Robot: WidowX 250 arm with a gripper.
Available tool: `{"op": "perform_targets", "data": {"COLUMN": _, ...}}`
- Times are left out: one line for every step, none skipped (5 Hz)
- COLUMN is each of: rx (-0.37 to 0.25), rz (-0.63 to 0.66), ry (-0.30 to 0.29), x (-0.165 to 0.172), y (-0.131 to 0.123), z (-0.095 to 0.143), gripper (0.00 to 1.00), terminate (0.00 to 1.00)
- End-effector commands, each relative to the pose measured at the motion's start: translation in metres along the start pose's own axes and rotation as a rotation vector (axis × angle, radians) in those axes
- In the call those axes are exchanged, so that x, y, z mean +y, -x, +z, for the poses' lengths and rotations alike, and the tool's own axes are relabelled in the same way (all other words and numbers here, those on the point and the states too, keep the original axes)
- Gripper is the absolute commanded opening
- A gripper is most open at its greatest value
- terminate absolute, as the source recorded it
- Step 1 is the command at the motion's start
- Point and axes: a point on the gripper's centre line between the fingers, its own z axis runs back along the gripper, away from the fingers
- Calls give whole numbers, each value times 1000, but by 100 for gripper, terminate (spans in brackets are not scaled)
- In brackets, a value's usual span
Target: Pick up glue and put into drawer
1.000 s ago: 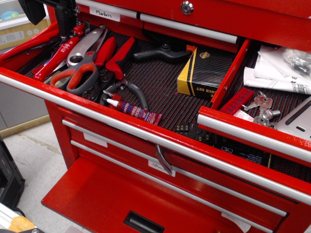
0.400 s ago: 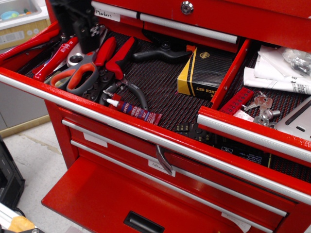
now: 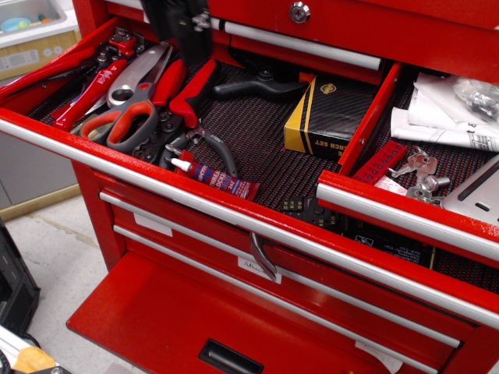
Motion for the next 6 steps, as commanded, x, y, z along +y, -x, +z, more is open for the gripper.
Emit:
{"op": "perform_targets", "data": {"rx": -41, "rz": 8, "ry": -36, "x": 2, "y": 0, "z": 19, "gripper": 100, "terminate": 0}}
{"op": "perform_targets", "data": {"rx": 65, "rz": -203, "ry": 18, "x": -6, "y": -8, "z": 3, "gripper": 100, "terminate": 0}}
{"op": "perform_targets", "data": {"rx": 139, "rz": -451, "ry": 57, "x": -29, "y": -17, "z": -13, "gripper": 100, "terminate": 0}}
{"op": "perform_targets", "data": {"rx": 184, "rz": -571, "ry": 69, "x": -45, "y": -25, "z": -25, "gripper": 100, "terminate": 0}}
{"op": "perform_targets", "data": {"rx": 199, "rz": -577, "ry": 42, "x": -55, "y": -20, "z": -44, "gripper": 100, "terminate": 0}}
{"op": "perform_targets", "data": {"rx": 197, "rz": -589, "ry": 11, "x": -57, "y": -2, "z": -58, "gripper": 100, "terminate": 0}}
